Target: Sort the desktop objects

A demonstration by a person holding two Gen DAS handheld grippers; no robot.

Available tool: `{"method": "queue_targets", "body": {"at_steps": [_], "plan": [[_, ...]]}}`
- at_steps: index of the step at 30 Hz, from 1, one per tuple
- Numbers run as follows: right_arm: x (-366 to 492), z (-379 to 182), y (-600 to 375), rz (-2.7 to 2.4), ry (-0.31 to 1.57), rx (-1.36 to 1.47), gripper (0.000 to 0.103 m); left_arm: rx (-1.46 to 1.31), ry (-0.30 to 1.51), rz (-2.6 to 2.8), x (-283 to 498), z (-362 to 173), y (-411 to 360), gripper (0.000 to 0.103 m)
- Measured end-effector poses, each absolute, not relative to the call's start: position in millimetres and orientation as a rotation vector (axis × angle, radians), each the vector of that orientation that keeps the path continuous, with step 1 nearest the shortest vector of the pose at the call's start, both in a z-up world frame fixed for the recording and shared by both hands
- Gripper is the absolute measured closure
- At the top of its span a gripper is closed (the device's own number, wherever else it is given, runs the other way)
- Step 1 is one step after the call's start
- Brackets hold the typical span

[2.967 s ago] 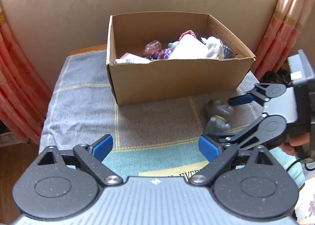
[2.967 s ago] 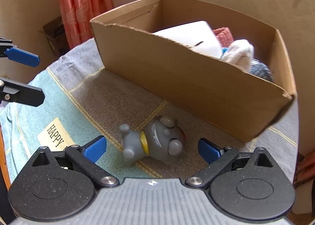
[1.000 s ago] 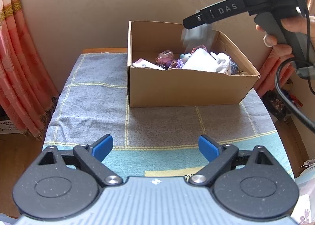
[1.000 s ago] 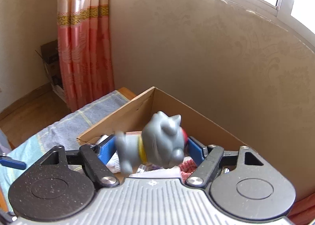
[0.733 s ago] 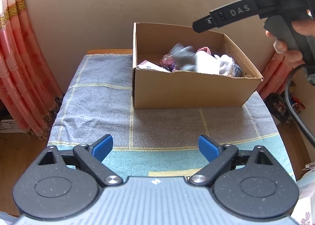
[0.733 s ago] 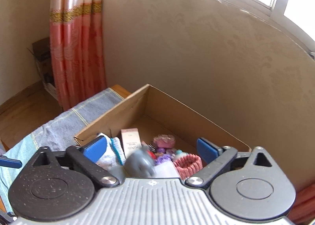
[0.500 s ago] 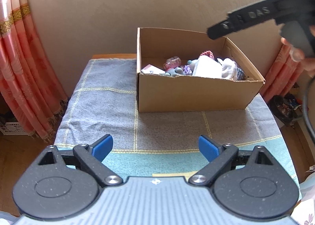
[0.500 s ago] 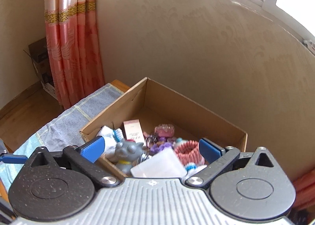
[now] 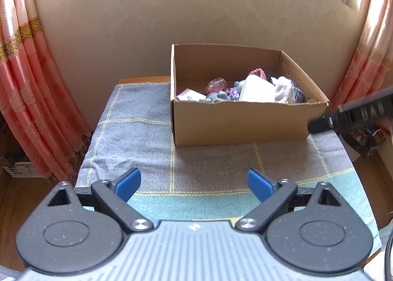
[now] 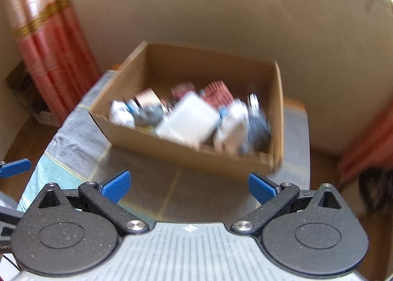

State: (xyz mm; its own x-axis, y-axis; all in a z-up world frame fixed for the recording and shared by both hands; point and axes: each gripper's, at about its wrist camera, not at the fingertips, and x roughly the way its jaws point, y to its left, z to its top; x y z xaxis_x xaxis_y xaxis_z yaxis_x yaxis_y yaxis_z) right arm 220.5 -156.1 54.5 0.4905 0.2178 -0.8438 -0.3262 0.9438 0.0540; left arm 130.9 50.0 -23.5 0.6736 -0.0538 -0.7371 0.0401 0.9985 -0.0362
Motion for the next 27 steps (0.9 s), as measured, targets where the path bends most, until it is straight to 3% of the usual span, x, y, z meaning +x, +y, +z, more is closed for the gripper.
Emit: {"method": "queue_targets", "body": {"at_steps": [11, 27], "plan": [[175, 42, -184, 0.164, 1.057, -0.011, 0.000, -0.019, 0.816, -0.065, 131, -12, 41, 0.009], [154, 61, -180, 0.163, 0.970, -0.013, 0.000, -0.057, 0.858, -0.122, 135, 5, 32, 0.006]]}}
